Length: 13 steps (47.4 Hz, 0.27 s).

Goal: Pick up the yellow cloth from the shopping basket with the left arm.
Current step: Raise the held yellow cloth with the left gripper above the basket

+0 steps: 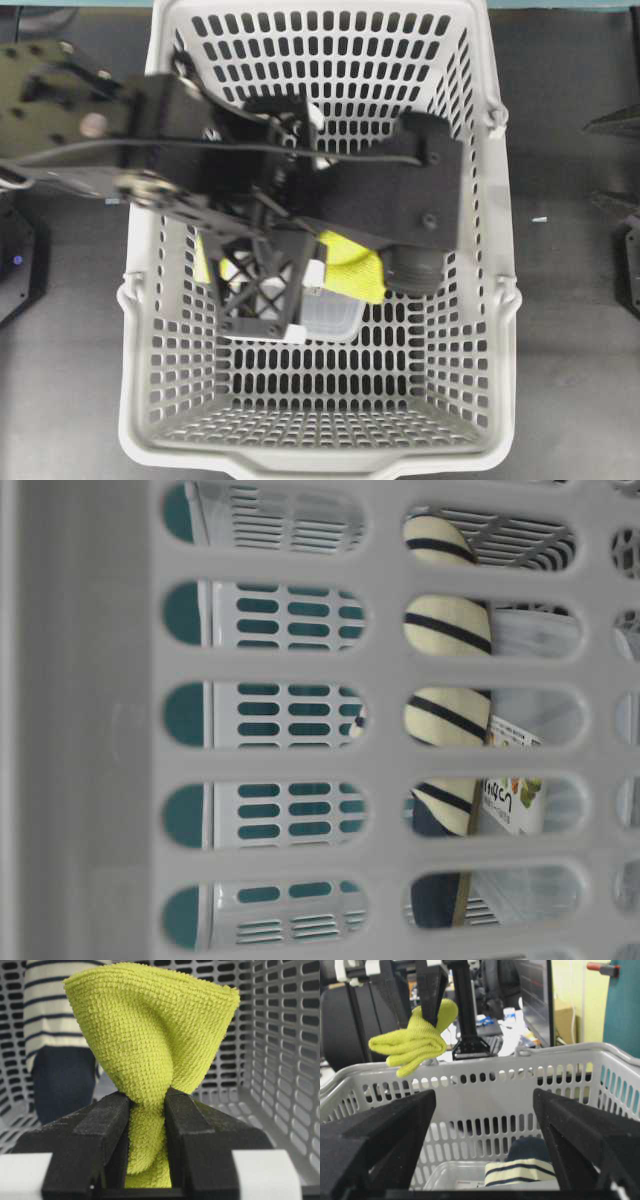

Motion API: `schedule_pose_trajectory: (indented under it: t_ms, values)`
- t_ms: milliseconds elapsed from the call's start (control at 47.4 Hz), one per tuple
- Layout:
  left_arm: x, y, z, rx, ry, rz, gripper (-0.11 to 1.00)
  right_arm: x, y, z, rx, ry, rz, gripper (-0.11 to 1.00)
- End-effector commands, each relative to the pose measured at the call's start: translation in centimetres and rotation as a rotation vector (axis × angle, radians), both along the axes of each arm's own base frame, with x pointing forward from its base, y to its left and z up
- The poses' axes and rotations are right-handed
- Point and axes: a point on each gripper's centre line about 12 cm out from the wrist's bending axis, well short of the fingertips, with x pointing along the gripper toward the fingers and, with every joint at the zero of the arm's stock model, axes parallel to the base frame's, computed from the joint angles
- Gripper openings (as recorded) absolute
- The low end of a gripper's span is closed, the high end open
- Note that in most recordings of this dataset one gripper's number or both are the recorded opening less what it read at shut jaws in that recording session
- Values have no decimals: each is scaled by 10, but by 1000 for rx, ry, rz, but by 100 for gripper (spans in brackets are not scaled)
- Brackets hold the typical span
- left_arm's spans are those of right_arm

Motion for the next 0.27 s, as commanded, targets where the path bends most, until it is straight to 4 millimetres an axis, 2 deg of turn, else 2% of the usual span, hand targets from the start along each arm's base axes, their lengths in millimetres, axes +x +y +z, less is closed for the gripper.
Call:
schedule_pose_trajectory:
  t_ms: [0, 253]
  values:
    - [-12, 5, 10, 0, -25, 6, 18, 1, -1, 2, 6, -5, -3, 75]
    - [-11, 4, 9, -8, -87, 6, 18, 1, -1, 2, 6, -5, -3, 75]
